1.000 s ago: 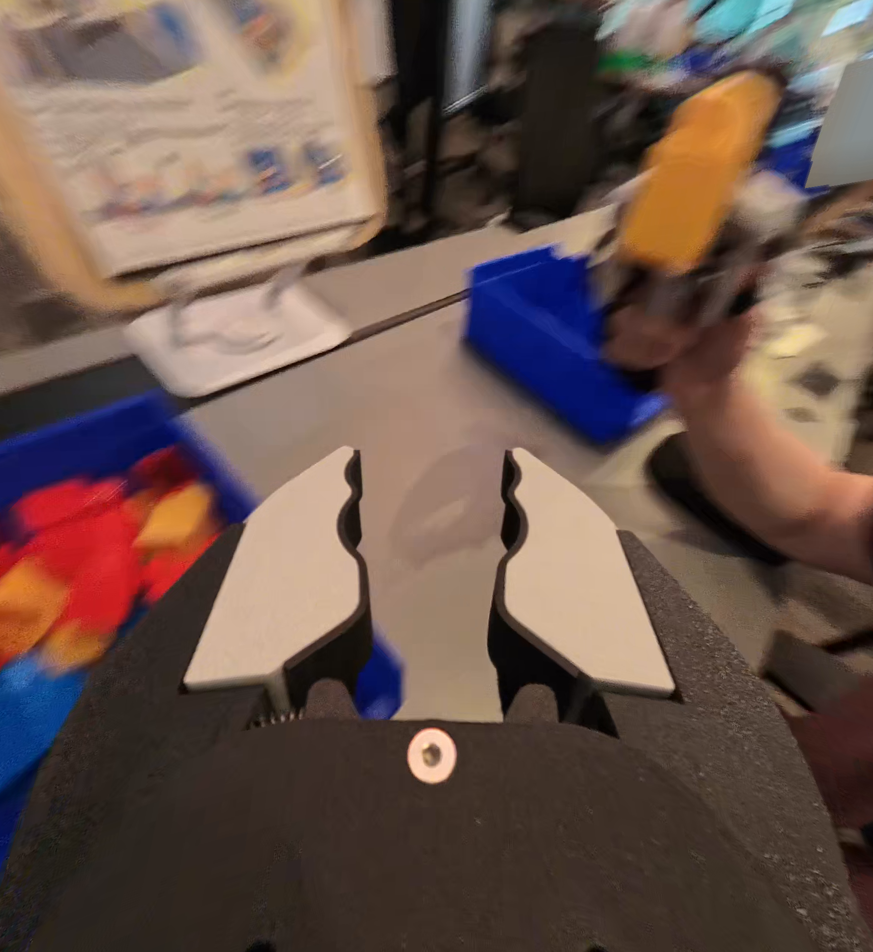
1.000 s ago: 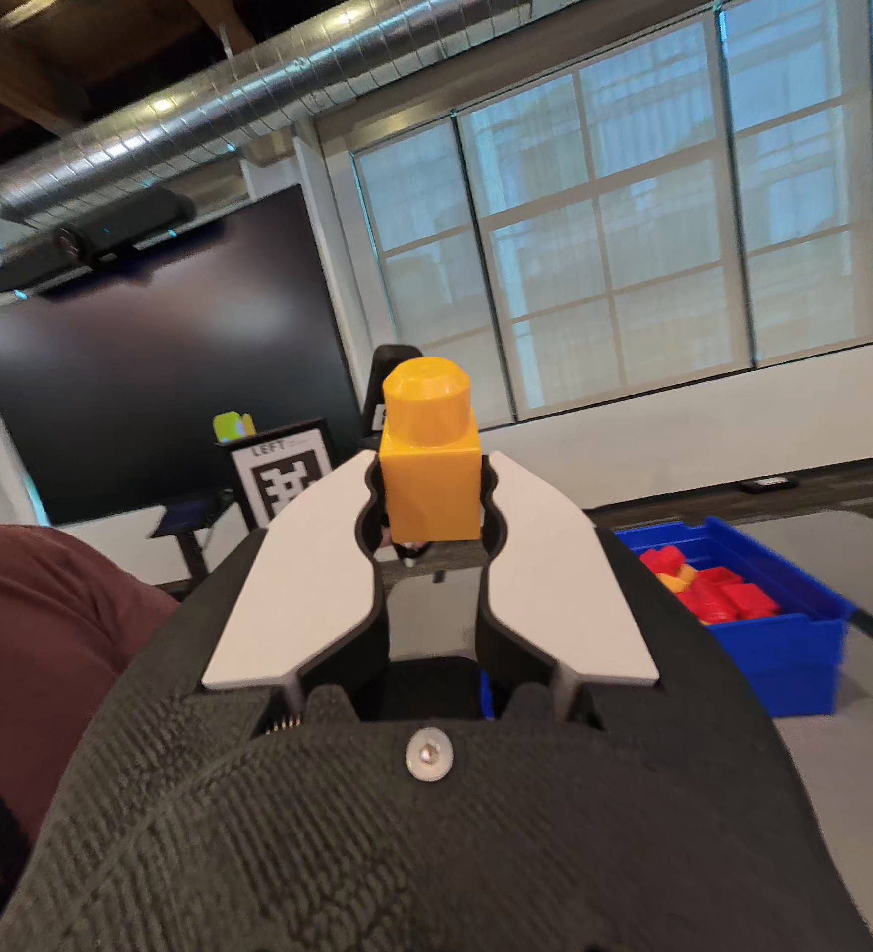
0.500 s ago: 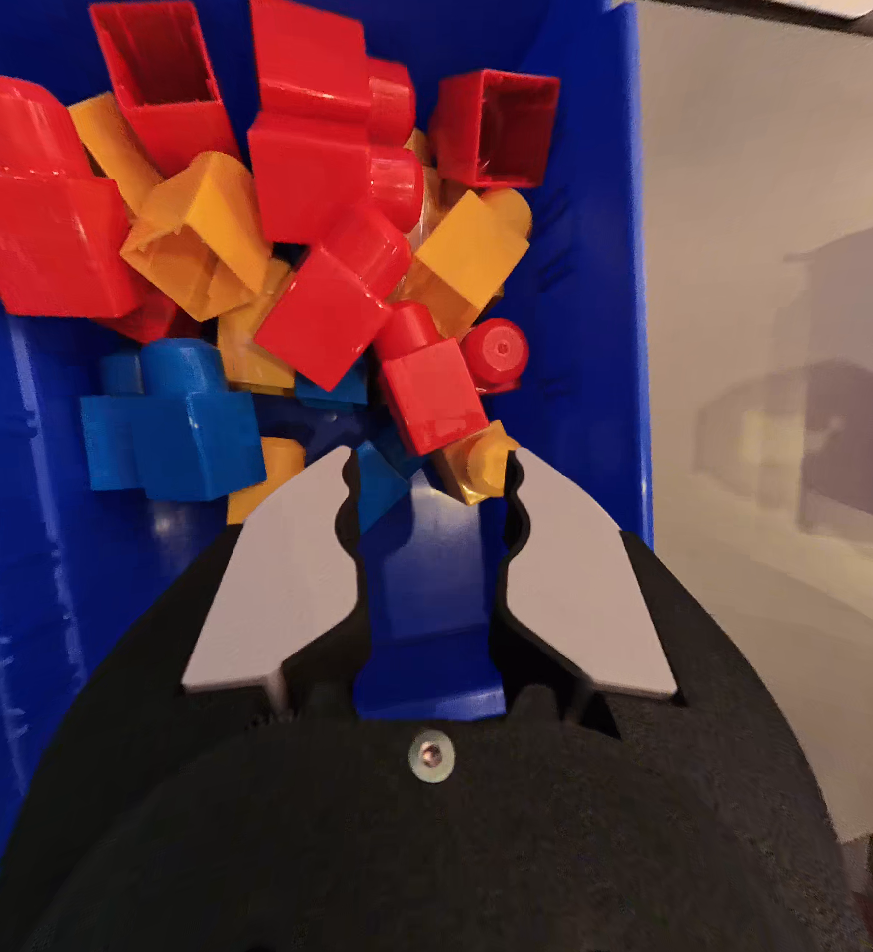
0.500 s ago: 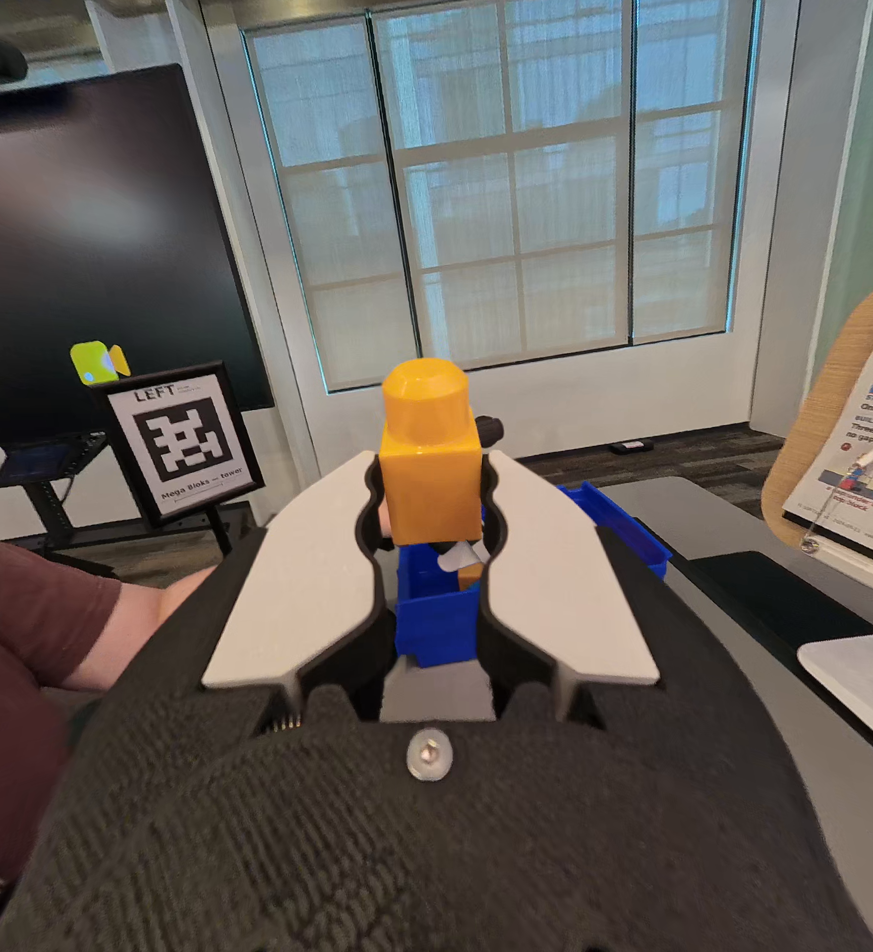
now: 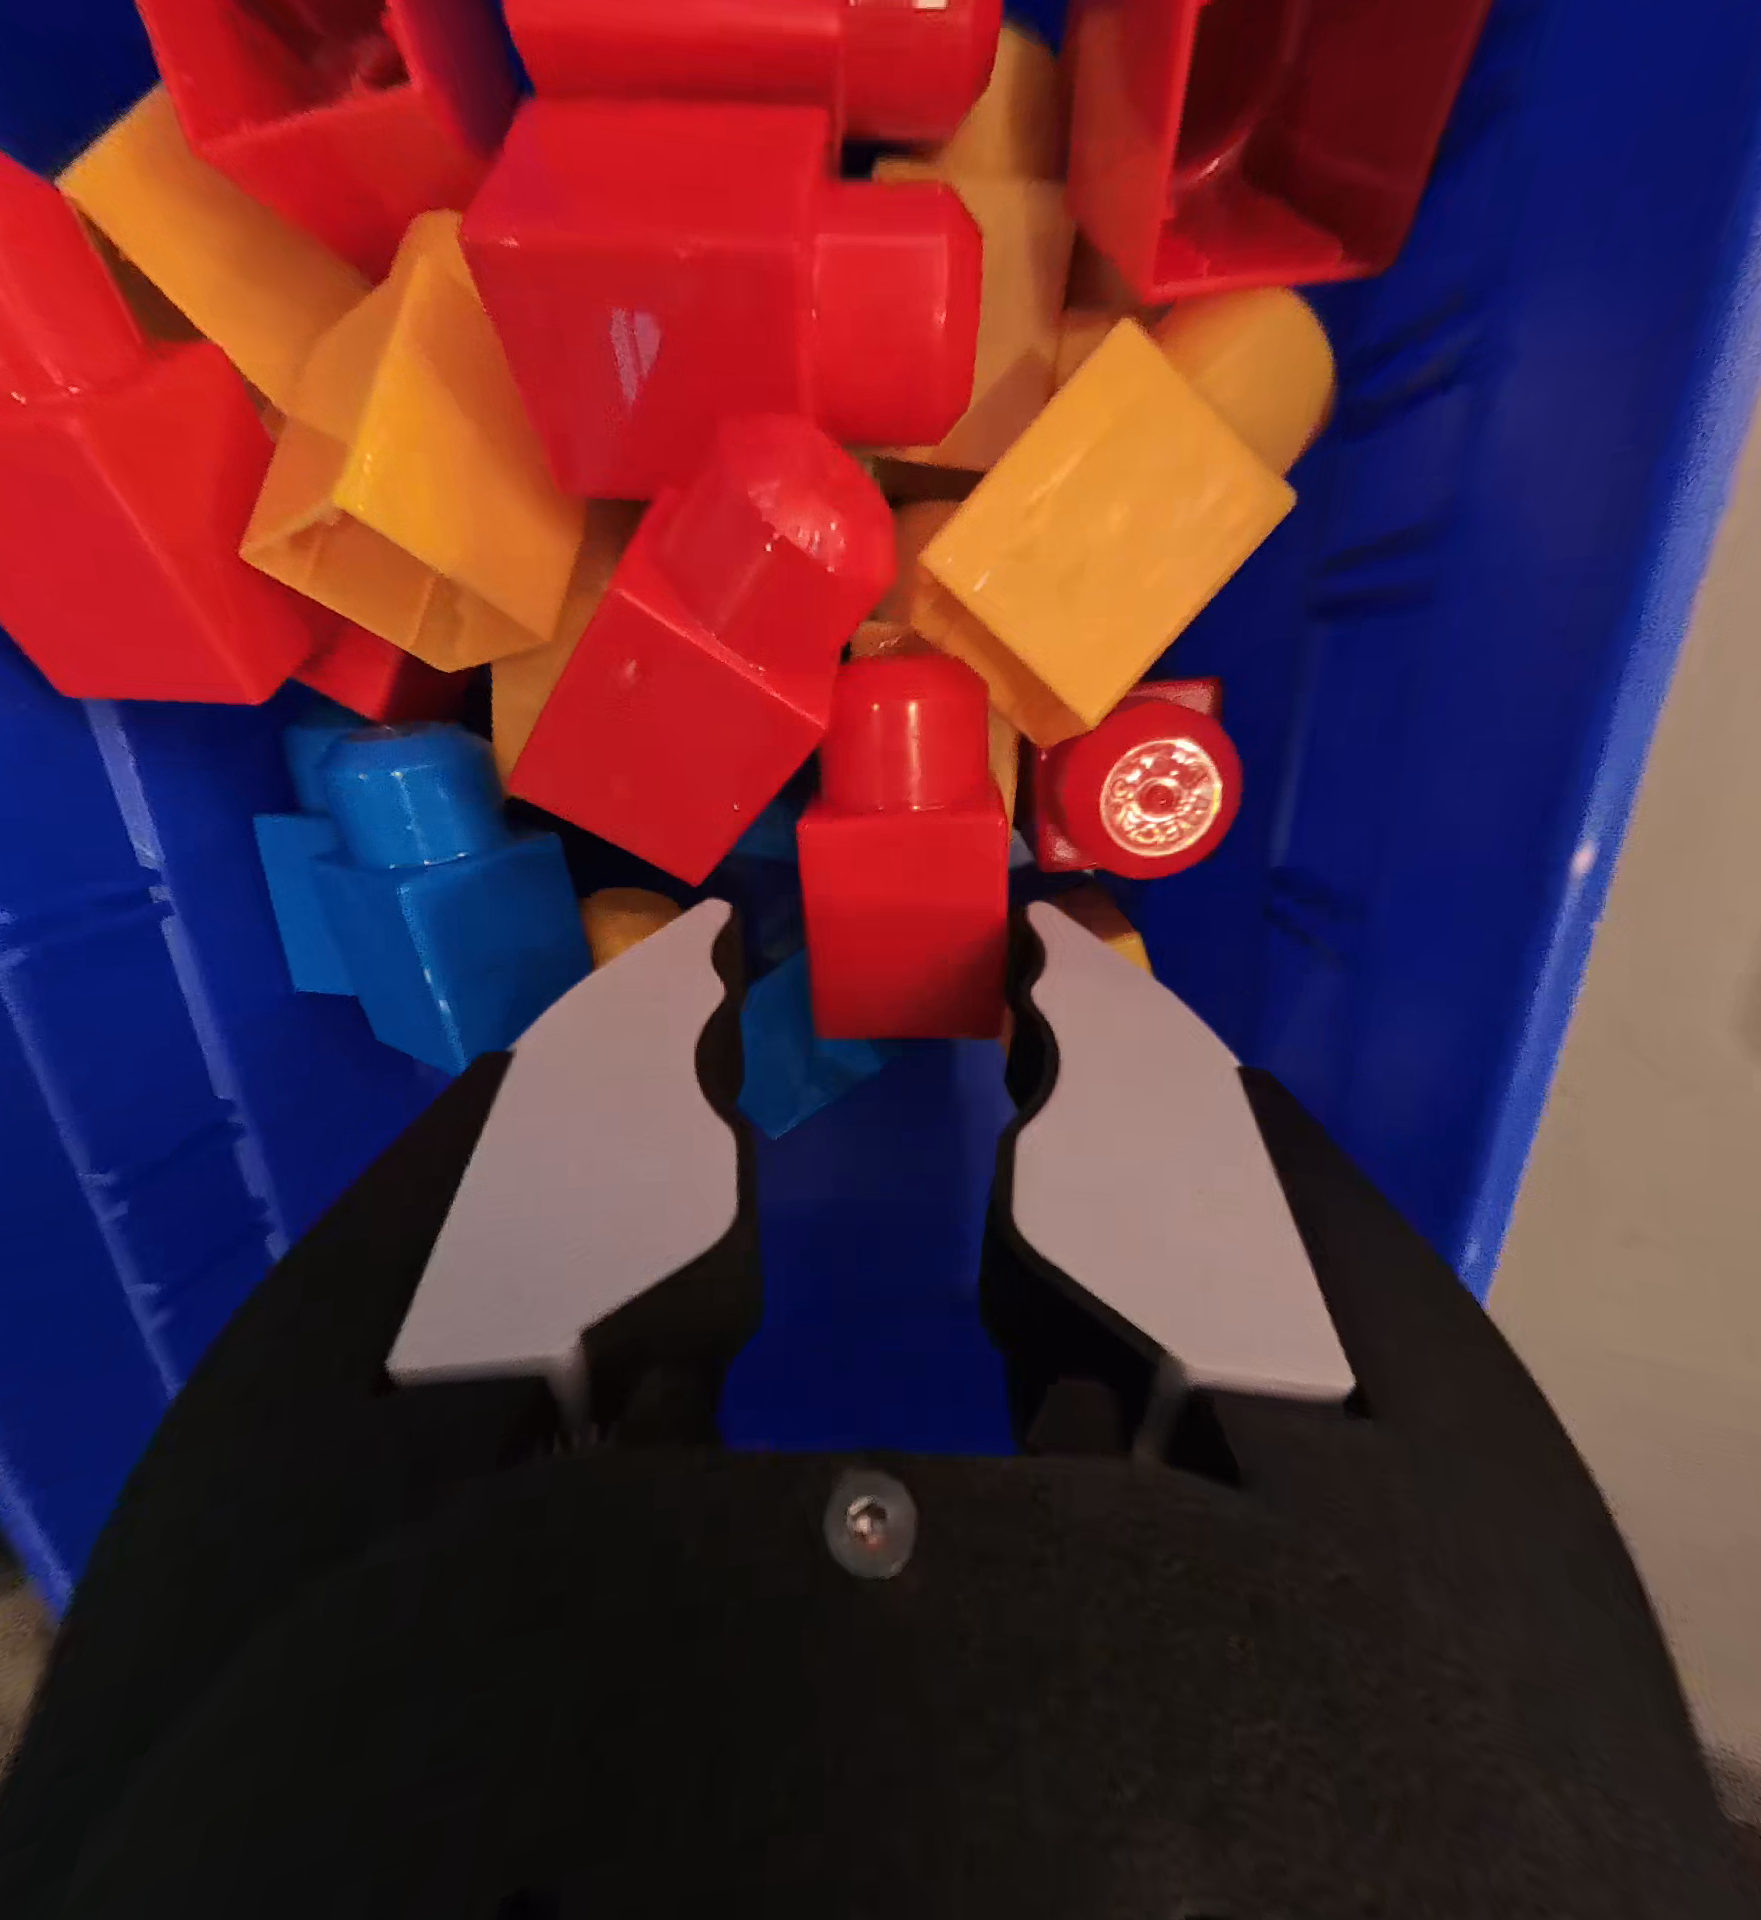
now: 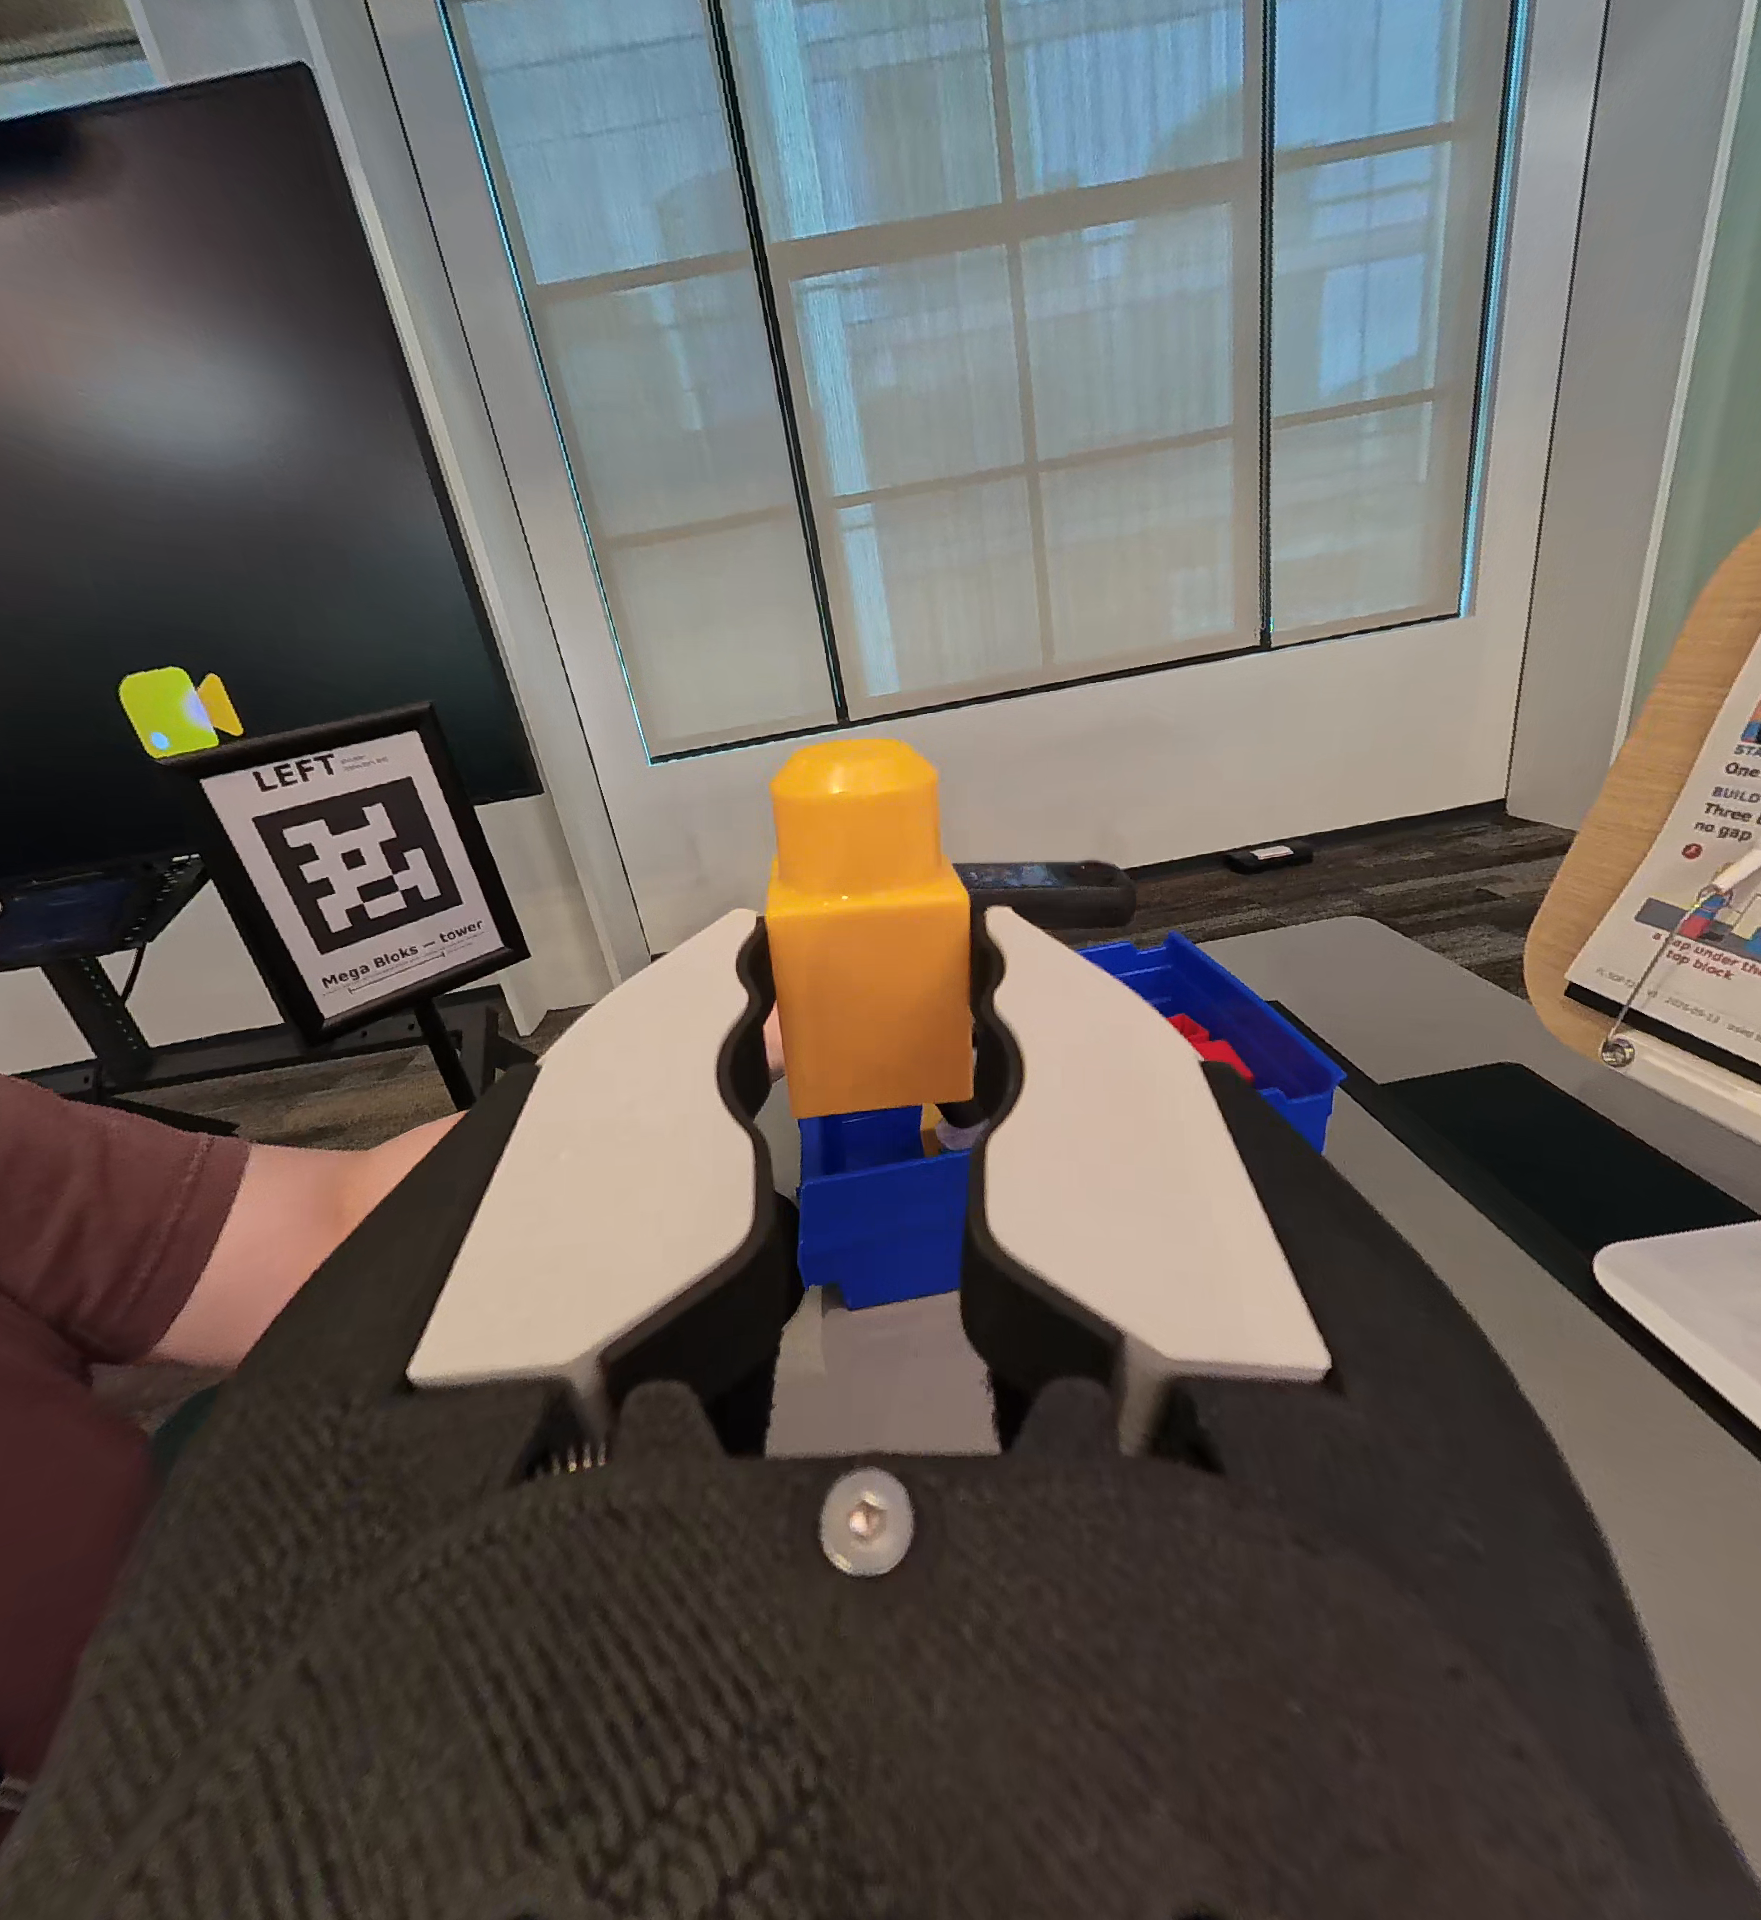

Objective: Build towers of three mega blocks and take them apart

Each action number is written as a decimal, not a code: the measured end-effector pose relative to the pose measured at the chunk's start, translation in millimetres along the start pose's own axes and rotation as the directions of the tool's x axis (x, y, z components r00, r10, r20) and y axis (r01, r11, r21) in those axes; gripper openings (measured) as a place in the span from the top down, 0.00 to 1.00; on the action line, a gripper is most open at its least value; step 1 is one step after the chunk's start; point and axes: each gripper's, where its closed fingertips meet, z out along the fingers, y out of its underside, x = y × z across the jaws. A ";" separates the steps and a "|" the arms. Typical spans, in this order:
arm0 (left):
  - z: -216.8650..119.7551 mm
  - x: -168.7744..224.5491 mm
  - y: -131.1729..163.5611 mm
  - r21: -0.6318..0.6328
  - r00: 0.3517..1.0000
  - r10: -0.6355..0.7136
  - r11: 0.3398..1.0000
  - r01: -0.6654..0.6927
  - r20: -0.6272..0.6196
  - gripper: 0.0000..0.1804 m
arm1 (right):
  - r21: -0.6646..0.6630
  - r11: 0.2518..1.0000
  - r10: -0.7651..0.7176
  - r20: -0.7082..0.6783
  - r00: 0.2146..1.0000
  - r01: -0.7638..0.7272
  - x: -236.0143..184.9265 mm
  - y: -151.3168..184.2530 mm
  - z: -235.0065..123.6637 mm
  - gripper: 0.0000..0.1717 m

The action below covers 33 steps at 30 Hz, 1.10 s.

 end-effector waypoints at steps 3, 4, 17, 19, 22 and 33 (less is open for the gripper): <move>6.0 -2.6 5.8 -0.082 0.998 0.041 0.996 -0.038 0.037 0.79 | 0.004 1.000 -0.009 -0.008 1.000 0.009 0.5 -2.9 -2.8 0.79; 8.3 -2.8 8.8 -0.113 0.998 0.056 0.992 -0.051 0.043 0.80 | 0.009 1.000 -0.009 -0.008 1.000 0.009 0.5 -4.1 -3.7 0.79; 10.6 -6.4 14.5 -0.174 0.988 0.151 0.974 -0.142 0.040 0.75 | -0.012 1.000 -0.014 0.001 1.000 0.014 -0.5 -0.3 -1.4 0.79; 6.0 -1.3 8.5 -0.119 0.992 0.129 0.984 -0.129 -0.007 0.77 | -0.014 1.000 -0.009 -0.001 1.000 0.009 1.2 1.3 -0.8 0.79; -2.1 -1.6 -1.0 -0.046 0.994 0.101 0.994 -0.103 -0.032 0.77 | -0.022 1.000 -0.004 -0.001 1.000 0.004 2.8 3.7 -0.3 0.79; 6.7 -1.2 -0.7 -0.093 0.994 0.093 0.991 -0.099 -0.061 0.80 | -0.062 0.998 0.002 -0.003 1.000 -0.002 6.1 14.3 4.6 0.79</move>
